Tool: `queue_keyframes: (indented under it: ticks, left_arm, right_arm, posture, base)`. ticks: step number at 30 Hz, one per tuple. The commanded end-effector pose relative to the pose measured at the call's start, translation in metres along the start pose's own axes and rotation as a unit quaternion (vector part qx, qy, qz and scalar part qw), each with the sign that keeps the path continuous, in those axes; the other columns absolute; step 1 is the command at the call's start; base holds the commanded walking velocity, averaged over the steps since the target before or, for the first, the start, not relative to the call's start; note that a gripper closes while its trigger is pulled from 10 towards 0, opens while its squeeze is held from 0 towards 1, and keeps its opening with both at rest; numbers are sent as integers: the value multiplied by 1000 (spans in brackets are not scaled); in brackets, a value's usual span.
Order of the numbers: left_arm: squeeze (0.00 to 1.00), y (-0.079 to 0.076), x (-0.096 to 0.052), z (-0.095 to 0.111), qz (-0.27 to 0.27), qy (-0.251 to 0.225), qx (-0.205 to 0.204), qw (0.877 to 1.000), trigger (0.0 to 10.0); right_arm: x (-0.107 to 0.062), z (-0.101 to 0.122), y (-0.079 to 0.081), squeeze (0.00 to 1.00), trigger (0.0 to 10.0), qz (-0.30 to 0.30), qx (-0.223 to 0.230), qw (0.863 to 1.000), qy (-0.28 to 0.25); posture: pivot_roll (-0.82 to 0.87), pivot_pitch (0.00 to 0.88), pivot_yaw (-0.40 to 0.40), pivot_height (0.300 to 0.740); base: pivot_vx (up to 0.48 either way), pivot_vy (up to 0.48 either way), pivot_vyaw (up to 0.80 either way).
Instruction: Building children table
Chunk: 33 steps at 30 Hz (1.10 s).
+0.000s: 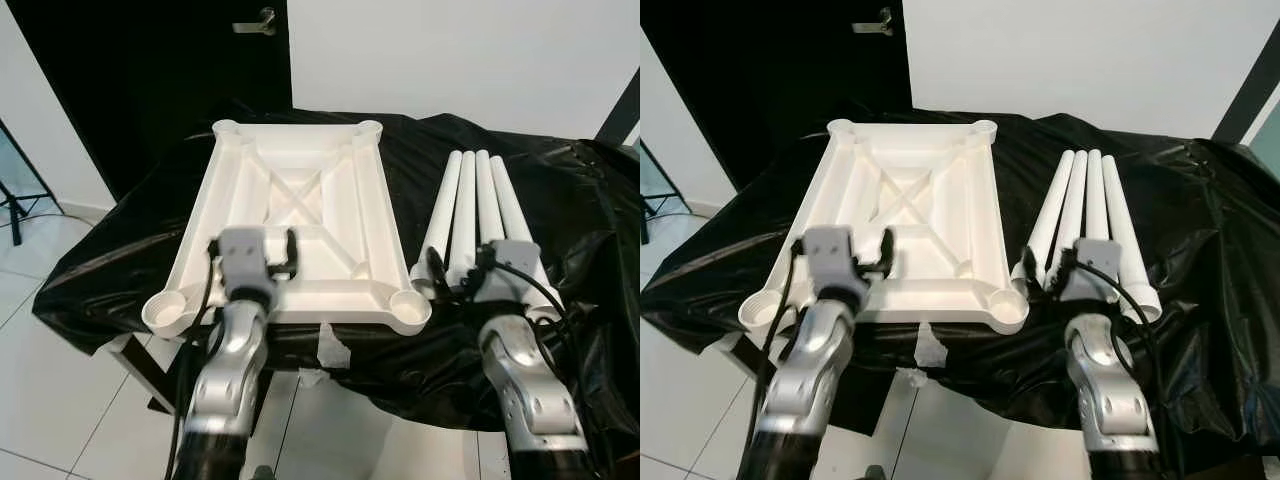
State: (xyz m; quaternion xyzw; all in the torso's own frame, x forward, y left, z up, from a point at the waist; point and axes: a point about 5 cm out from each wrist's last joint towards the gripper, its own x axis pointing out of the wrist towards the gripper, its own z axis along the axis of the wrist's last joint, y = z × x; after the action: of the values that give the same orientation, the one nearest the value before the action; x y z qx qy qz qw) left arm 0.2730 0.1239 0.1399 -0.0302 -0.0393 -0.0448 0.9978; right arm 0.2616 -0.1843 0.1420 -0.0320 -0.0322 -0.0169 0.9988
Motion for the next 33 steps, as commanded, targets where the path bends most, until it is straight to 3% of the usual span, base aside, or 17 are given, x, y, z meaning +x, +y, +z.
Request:
queue_keyframes:
  ticks: [1, 3, 11, 16, 17, 19, 21, 25, 33]
  left_arm:
    - [0, -3, -13, 9, -33, -29, 30, 999, 10000]
    - [0, -3, -22, 11, -39, -37, 47, 997, 10000]
    - [0, 6, -29, 8, -21, -30, 45, 998, 10000]
    - [0, 7, -30, 5, -6, -23, 31, 999, 10000]
    - [0, 9, -31, 7, 17, -41, 35, 998, 10000]
    - [0, 9, -31, 7, 17, -41, 35, 998, 10000]
    - [0, 4, -28, 8, 10, -34, -2, 999, 10000]
    - [0, -4, -26, 8, -7, -33, -4, 999, 10000]
    - [0, -5, -28, 5, -12, -27, -4, 1000, 10000]
  right_arm:
    - [-9, 10, -12, 0, 10000, -19, -16, 999, -22]
    - [-18, 11, -21, 0, 10000, -36, -27, 999, -20]
    - [-30, 6, -33, 0, 10000, -58, -42, 997, -13]
    - [-31, 3, -31, 0, 10000, -61, -43, 997, -11]
    - [-30, 2, -29, 0, 10000, -62, -42, 997, -11]
    - [-30, 2, -29, 0, 10000, -62, -42, 997, -11]
    - [-27, 4, -25, 0, 10000, -58, -45, 997, -16]
    - [-23, 7, -24, 0, 10000, -54, -47, 997, -21]
    - [-22, 10, -21, 0, 10000, -43, -47, 997, -31]
  posture:
    - [303, 0, -34, 740]
    - [301, 0, -35, 740]
    - [285, 0, -35, 740]
    - [278, 0, -32, 740]
    - [277, 0, -31, 740]
    - [277, 0, -31, 740]
    - [276, 0, -29, 740]
    - [271, 0, -26, 740]
    - [270, 0, -24, 740]
  base:
    - [0, 0, 0]
    - [0, 0, 0]
    - [0, 0, 0]
    - [0, 0, 0]
    - [0, 0, 0]
    - [0, 0, 0]
    - [0, 0, 0]
    - [0, 0, 0]
    - [0, 0, 0]
